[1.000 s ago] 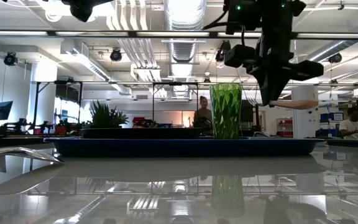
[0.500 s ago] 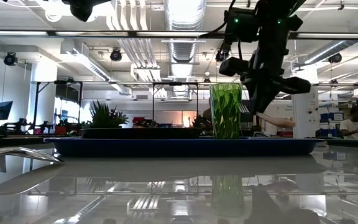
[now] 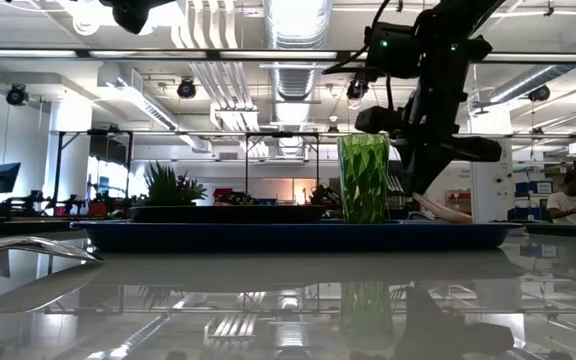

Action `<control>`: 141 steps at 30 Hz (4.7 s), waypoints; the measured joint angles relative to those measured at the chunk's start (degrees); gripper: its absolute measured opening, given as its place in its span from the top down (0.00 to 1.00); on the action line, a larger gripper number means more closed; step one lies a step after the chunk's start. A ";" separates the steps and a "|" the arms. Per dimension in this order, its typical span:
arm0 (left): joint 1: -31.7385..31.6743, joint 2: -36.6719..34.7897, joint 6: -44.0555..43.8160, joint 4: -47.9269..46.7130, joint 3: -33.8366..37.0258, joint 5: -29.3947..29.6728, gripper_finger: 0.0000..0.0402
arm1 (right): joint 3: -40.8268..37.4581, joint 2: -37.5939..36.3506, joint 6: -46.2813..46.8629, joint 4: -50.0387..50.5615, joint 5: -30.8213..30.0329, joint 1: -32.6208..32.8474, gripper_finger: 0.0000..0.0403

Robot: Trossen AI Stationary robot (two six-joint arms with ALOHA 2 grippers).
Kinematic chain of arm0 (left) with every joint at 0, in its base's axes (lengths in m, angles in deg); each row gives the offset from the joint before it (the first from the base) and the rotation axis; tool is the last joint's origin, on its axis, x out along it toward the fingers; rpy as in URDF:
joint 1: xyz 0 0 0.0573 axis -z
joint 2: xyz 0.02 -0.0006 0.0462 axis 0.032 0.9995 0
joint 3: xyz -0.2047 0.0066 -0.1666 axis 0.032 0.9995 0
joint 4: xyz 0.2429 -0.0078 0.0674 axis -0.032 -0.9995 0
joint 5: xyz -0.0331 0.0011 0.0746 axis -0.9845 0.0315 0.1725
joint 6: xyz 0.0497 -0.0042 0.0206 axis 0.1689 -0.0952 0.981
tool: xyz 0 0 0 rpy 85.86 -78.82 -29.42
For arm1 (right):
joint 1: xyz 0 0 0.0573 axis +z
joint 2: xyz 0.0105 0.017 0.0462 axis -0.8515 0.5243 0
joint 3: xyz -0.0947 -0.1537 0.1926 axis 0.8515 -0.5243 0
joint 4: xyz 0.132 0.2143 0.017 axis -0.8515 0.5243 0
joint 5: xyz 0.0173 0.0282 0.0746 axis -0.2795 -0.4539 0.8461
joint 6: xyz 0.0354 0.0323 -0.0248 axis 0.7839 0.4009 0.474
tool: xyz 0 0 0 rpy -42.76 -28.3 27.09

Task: Pick and place plate/cup/fork/spoon on tray
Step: Put the orange fork on the blue tray to the bottom of the green cup, then put the orange spoon on the blue tray between the black plate and the orange fork

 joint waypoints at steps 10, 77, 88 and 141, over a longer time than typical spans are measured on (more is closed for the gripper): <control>0.02 -0.42 0.00 -0.22 -0.04 0.01 0.85 | -2.92 0.03 -0.06 0.01 -0.38 0.04 0.97; 0.02 -0.44 0.05 -0.28 0.02 0.00 0.85 | -6.46 4.23 0.28 -7.04 1.05 11.21 0.97; 0.02 -0.42 -0.67 -0.51 0.07 0.00 0.85 | 2.05 3.99 -5.26 -8.39 -6.08 17.79 0.97; 33.42 53.61 -106.18 -26.84 -25.07 -2.01 1.00 | -9.98 -25.58 -64.26 -30.45 -34.01 44.94 0.98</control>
